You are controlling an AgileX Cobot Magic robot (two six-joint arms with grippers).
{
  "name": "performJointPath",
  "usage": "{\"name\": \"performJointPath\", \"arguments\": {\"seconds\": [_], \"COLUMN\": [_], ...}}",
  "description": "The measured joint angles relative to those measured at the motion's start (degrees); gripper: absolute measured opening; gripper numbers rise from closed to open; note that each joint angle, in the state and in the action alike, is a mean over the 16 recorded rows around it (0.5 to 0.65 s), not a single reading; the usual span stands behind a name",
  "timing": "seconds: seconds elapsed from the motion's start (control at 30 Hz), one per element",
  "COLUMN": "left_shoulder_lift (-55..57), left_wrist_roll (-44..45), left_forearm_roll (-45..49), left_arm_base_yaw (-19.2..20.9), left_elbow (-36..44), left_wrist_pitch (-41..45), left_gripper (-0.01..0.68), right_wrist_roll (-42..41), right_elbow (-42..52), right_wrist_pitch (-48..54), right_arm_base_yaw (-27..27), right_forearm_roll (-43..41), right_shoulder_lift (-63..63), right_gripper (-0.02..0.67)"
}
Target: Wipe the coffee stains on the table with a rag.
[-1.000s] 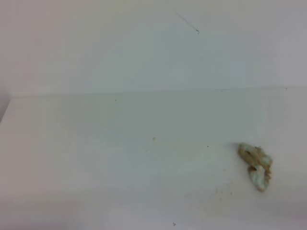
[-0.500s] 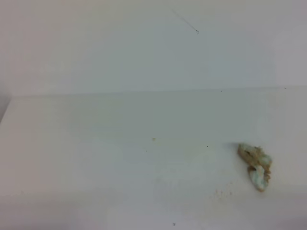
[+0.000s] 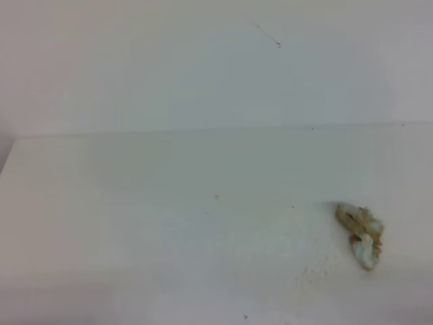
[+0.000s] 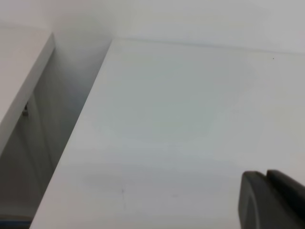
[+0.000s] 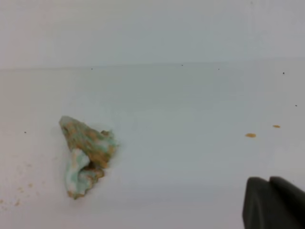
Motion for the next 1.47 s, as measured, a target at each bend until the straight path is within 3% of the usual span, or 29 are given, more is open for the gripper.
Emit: {"name": "performJointPath", "arguments": {"seconds": [1.47], "left_shoulder_lift": [-0.09], "left_wrist_roll": [0.0], "left_forearm_roll": [0.0], "left_arm_base_yaw": [0.0], "left_elbow": [0.13], "left_wrist_pitch": [-0.05], "left_gripper": [0.001], "right_wrist_roll": [0.18], "right_elbow": [0.11], "right_wrist_pitch": [0.21], "right_arm_base_yaw": [0.0], "right_forearm_roll": [-0.04], "right_shoulder_lift": [0.16], "right_gripper": [0.0]}}
